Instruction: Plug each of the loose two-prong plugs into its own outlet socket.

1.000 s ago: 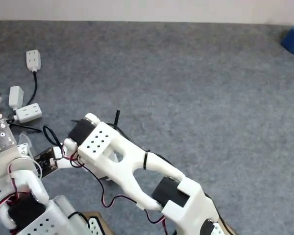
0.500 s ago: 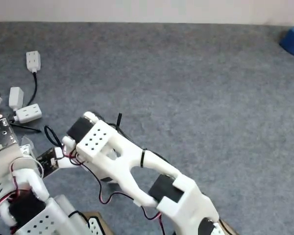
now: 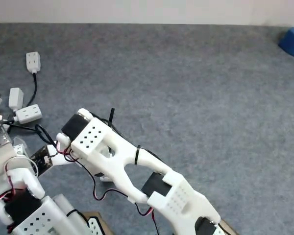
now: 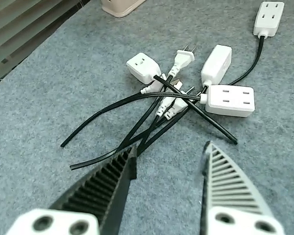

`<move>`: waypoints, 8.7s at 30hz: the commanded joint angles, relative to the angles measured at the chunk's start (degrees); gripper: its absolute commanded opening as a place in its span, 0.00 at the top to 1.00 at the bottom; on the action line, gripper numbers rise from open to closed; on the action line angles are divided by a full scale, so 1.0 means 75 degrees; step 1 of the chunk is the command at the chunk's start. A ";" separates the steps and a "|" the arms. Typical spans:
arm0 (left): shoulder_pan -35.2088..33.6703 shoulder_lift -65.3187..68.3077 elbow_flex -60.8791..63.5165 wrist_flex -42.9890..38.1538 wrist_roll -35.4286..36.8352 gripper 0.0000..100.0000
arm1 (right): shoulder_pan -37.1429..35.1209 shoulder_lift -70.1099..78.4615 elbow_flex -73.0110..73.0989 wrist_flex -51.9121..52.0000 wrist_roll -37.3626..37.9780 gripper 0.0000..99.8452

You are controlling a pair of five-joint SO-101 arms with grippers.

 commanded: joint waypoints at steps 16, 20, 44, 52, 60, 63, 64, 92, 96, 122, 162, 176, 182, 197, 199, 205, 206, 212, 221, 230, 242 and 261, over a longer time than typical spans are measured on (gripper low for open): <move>0.0369 -0.0147 -0.1026 0.0633 -0.0035 0.75 | 0.1764 0.0920 0.0944 0.0147 -0.0445 0.99; 0.0416 -0.0147 -0.1026 0.0633 -0.0023 0.75 | 0.1729 0.0393 0.1530 0.0123 -0.0504 0.99; 0.0404 -0.0147 -0.0990 0.0645 -0.0023 0.75 | 0.0897 0.0545 0.1248 0.0088 -0.1524 0.94; 0.1471 0.0510 -0.1049 0.0891 -0.0070 0.75 | 0.1412 -0.1096 -0.0756 0.0123 -0.3552 0.82; 0.2526 0.5597 -0.3487 0.1653 -0.0938 0.75 | 0.1799 -0.3335 0.1834 0.0076 -0.3997 0.80; 0.2725 0.6957 -0.4671 0.2215 -0.1032 0.75 | 0.1319 -0.3452 0.2878 -0.0486 -0.3892 0.80; 0.2725 0.7121 -0.4894 0.2297 -0.1043 0.75 | 0.1178 -0.3440 0.3007 -0.0697 -0.4021 0.80; 0.0627 0.4179 -0.4777 0.1887 -0.1278 0.75 | 0.0803 -0.2233 0.3077 -0.1764 -0.4829 0.80; 0.0627 0.4179 -0.4777 0.1899 -0.1278 0.75 | 0.0287 -0.2233 0.3100 -0.1752 -0.4349 0.80; 0.0639 0.4179 -0.4765 0.1946 -0.1313 0.75 | -0.0533 -0.1026 0.3042 -0.1647 -0.2590 0.80; 0.0510 0.4706 -0.3768 0.0996 -0.1371 0.75 | 0.2456 -0.8774 0.6781 -0.1166 -0.4149 0.80; -0.2127 0.9629 -0.8246 0.1020 -0.1817 0.75 | 0.1155 -1.1200 1.1681 -0.5960 -0.4466 0.80; -0.2725 1.0462 -0.8363 0.0961 -0.1875 0.75 | 0.0123 -1.0333 1.1305 -0.7531 -0.4454 0.80; -0.3804 1.1634 -0.6863 -0.1524 -0.2895 0.75 | -0.0744 -0.6382 0.7015 -0.5410 -0.0762 0.80; -0.3827 1.1810 -0.6863 -0.1641 -0.2907 0.75 | -0.0791 -0.6312 0.6722 -0.4788 0.0059 0.80; -0.3921 1.2290 -0.6886 -0.1993 -0.3223 0.75 | -0.0815 -0.6265 0.6066 -0.4284 0.0727 0.80; -0.3933 1.2302 -0.6886 -0.2016 -0.3223 0.75 | -0.0838 -0.6253 0.6019 -0.4296 0.0738 0.80; -0.3921 1.2349 -0.7285 -0.1993 -0.2919 0.75 | -0.1295 -0.6207 0.6089 -0.4589 0.0879 0.80; -0.3921 1.2360 -0.8199 -0.1278 -0.2696 0.75 | -0.1424 -0.5316 0.6289 -0.5046 0.0867 0.80; -0.3921 1.2360 -0.8188 -0.1278 -0.2708 0.75 | -0.1155 -0.5199 0.6359 -0.5058 0.0867 0.80; -0.3933 1.2302 -0.8223 -0.1055 -0.2731 0.75 | -0.0944 -0.4612 0.6336 -0.5058 0.0914 0.80; -0.3886 1.2314 -0.8164 -0.0727 -0.2731 0.75 | 0.0697 -0.4331 0.5714 -0.4999 -0.2954 0.99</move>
